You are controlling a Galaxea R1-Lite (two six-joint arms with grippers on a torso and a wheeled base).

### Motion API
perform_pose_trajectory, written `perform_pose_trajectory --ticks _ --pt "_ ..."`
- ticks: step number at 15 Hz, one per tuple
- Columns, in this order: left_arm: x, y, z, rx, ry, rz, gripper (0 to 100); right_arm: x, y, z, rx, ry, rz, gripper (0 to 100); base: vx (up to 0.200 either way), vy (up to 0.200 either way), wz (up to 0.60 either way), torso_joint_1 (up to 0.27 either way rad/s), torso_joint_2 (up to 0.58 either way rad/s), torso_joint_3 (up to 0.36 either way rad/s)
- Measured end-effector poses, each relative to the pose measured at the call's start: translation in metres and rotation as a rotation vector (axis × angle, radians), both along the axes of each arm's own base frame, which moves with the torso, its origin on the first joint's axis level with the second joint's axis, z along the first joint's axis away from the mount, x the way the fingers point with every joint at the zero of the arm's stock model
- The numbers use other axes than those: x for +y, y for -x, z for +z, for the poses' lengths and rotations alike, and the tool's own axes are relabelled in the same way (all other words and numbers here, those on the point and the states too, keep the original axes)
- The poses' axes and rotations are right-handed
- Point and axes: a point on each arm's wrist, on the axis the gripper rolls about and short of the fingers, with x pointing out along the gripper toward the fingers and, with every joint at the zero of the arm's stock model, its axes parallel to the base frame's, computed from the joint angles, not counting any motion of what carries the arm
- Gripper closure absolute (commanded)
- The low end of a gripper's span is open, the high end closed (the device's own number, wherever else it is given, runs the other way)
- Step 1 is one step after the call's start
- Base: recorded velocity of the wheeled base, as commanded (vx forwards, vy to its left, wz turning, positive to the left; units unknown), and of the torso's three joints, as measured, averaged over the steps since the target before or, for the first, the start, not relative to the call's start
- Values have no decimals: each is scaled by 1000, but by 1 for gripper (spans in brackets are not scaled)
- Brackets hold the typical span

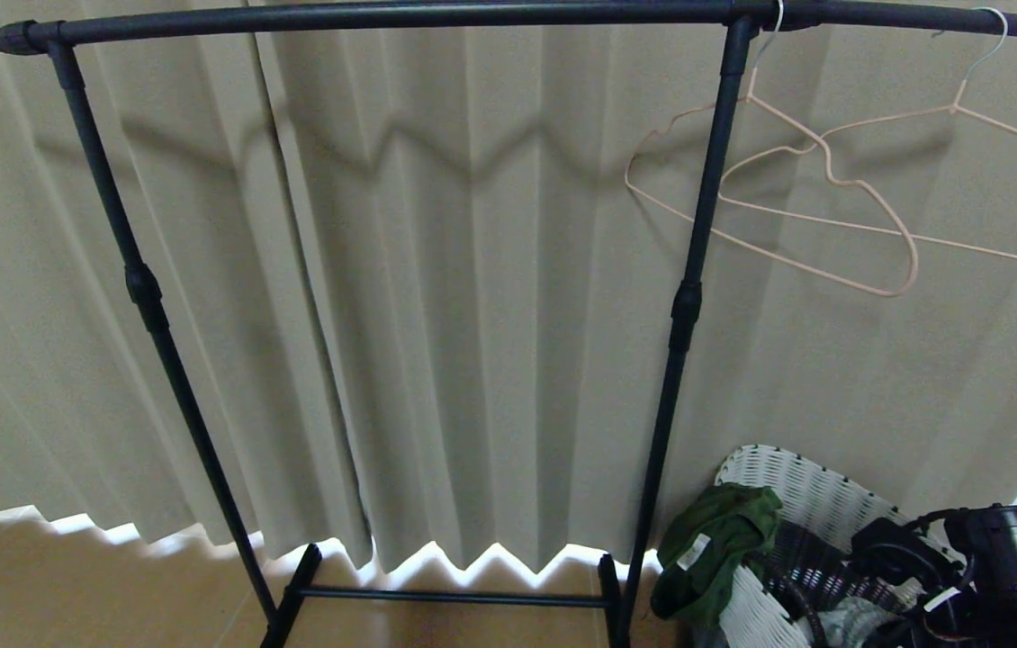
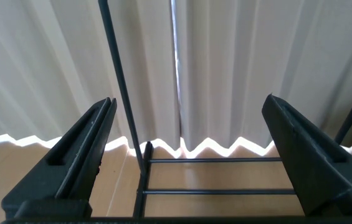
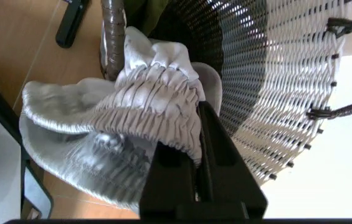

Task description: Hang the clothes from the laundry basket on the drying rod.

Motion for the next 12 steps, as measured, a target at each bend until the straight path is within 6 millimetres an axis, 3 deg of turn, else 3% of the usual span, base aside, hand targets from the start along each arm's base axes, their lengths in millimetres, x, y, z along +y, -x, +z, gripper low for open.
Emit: perform_pose_trajectory --ticks 3,6,10,12 --pt "0 0 0 0 0 0 0 0 3 11 -74 -6 2 100 0 0 0 0 0 0" --pt "0 0 0 0 0 1 0 0 15 40 -233 -12 4 100 0 0 0 0 0 0" --pt "0 0 0 0 -1 0 0 0 50 90 -528 -44 -14 100 0 0 0 0 0 0" --pt "0 0 0 0 -2 -1 0 0 71 109 -681 -94 -42 100 -200 0 0 5 2 2"
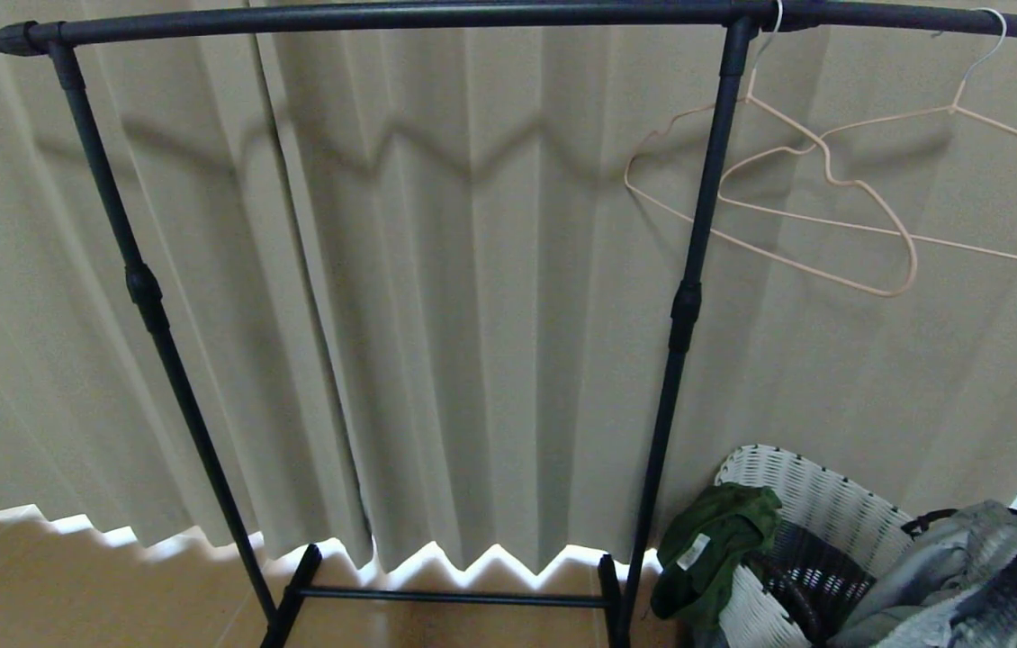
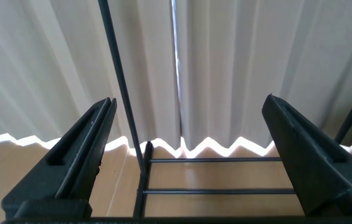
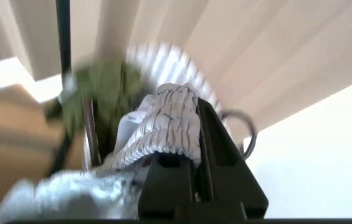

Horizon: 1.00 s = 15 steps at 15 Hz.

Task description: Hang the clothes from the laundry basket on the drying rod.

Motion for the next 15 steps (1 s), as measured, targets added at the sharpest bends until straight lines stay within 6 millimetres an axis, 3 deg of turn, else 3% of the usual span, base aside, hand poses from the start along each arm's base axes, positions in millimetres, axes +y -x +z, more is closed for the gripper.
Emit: perform_pose_trajectory --ticks 2,5,11,15 --pt "0 0 0 0 -1 -3 0 0 18 9 -107 -50 -7 100 -200 0 0 2 0 -5" --pt "0 0 0 -1 -1 -2 0 0 38 5 -167 -67 -6 100 -200 0 0 2 5 7" --pt "0 0 0 1 0 -2 0 1 46 -2 -154 -82 46 100 0 0 0 0 0 0" --pt "0 0 0 0 -2 -5 0 2 47 -3 -132 -91 77 100 0 200 0 2 0 7"
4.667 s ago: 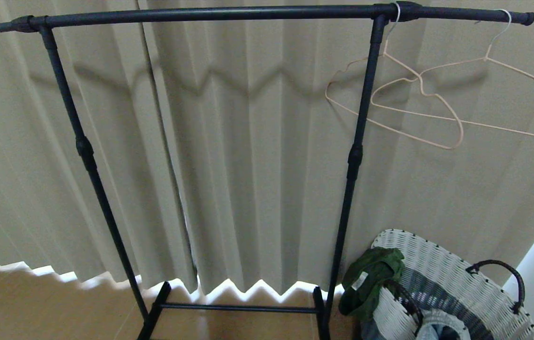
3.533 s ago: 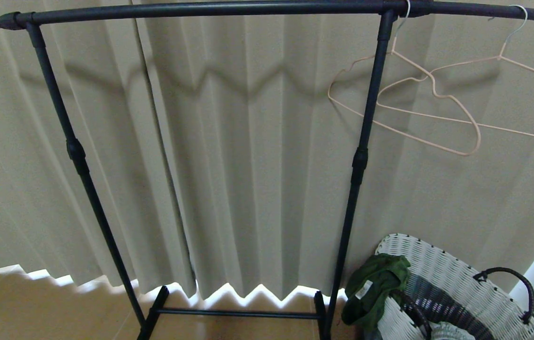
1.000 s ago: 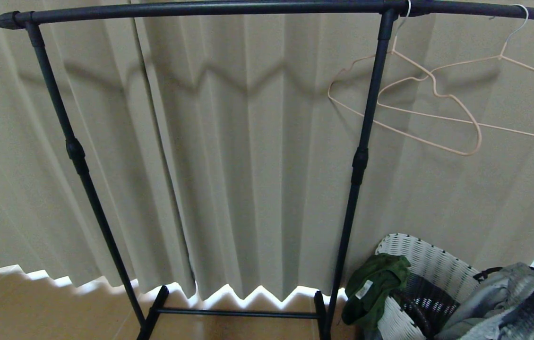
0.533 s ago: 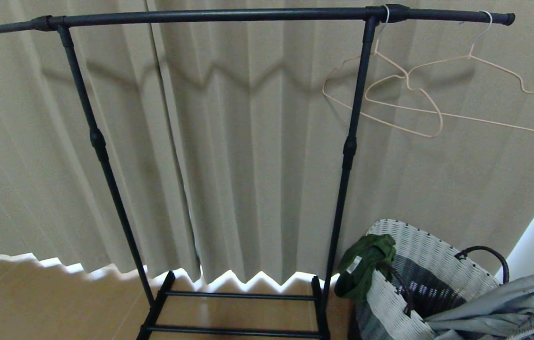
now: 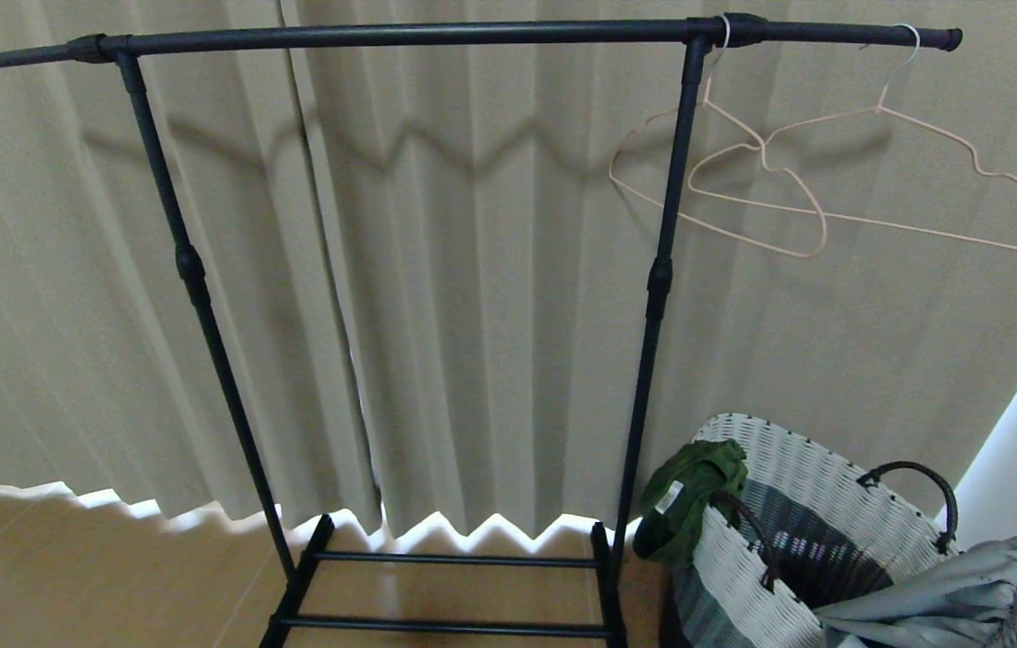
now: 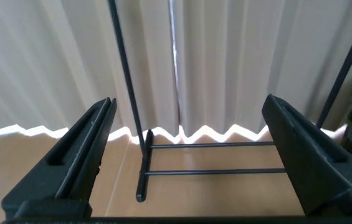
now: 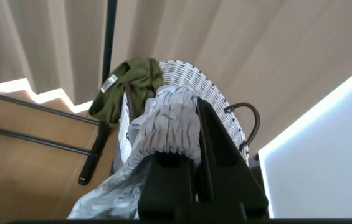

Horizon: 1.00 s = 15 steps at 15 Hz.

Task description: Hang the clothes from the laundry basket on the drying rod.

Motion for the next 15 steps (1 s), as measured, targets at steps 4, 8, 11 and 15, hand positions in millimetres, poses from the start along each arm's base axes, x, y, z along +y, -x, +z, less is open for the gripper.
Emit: perform_pose_trajectory --ticks 4,8,11,15 --pt "0 0 0 0 -2 -5 0 0 -1 0 8 0 3 100 0 100 0 4 0 0" --pt "0 0 0 -2 -8 -3 0 3 -6 1 55 2 47 100 0 0 0 0 0 0" --pt "-1 0 1 -8 -37 -40 0 9 -18 18 34 2 105 100 0 0 0 0 0 0" --pt "-6 4 22 -131 -47 -292 0 21 -42 57 -41 -8 192 100 0 0 0 0 0 0"
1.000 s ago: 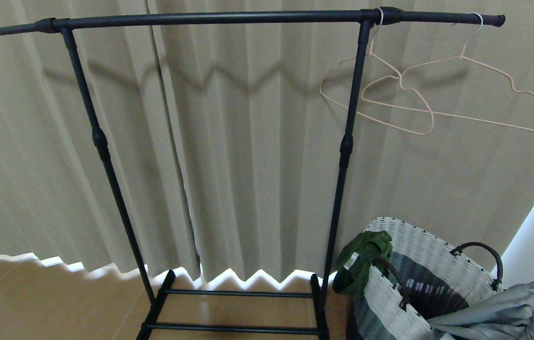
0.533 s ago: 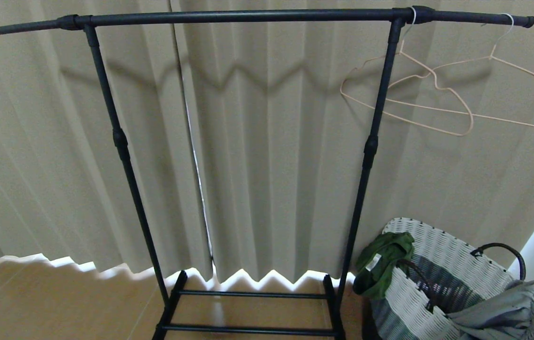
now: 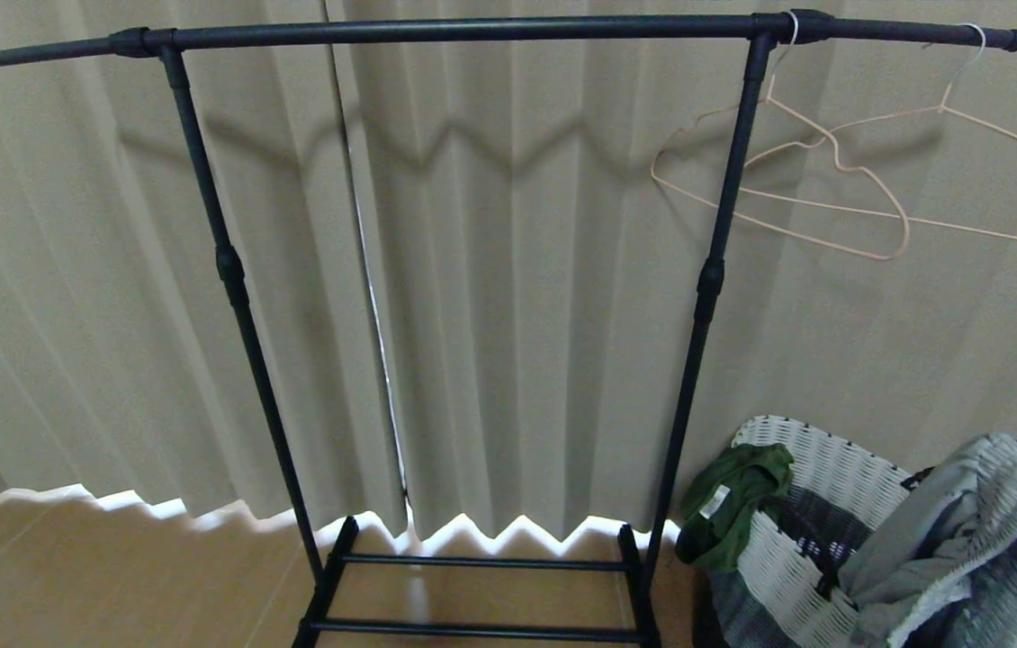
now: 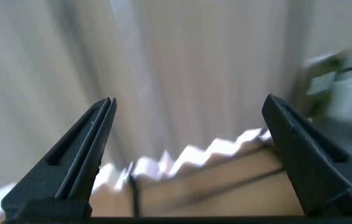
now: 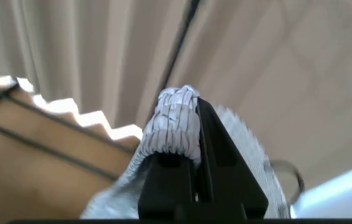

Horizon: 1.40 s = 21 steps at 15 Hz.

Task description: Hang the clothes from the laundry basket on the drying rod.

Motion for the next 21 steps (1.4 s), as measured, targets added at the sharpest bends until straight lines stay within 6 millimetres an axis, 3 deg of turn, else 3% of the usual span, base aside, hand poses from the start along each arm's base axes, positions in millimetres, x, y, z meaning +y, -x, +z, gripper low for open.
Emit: perform_pose_trajectory --ticks 5,10,13,16,18,21 --pt "-3 -7 58 -23 -20 -220 0 31 -17 35 -33 -145 182 100 0 0 0 0 0 0" --pt "-6 -51 106 84 94 -446 0 50 -27 53 -7 -295 282 100 0 0 0 0 0 0" --pt "-19 -88 118 201 127 -565 0 55 -30 58 -5 -305 337 100 0 0 0 0 0 0" --pt "-48 -127 118 314 110 -544 0 58 -34 65 -14 -311 356 100 0 0 0 0 0 0" --pt "-81 -148 115 338 80 -527 0 62 -39 69 -17 -314 367 100 0 0 0 0 0 0" --pt "-137 -158 106 342 41 -593 0 73 -42 76 -19 -324 415 100 0 0 0 0 0 0"
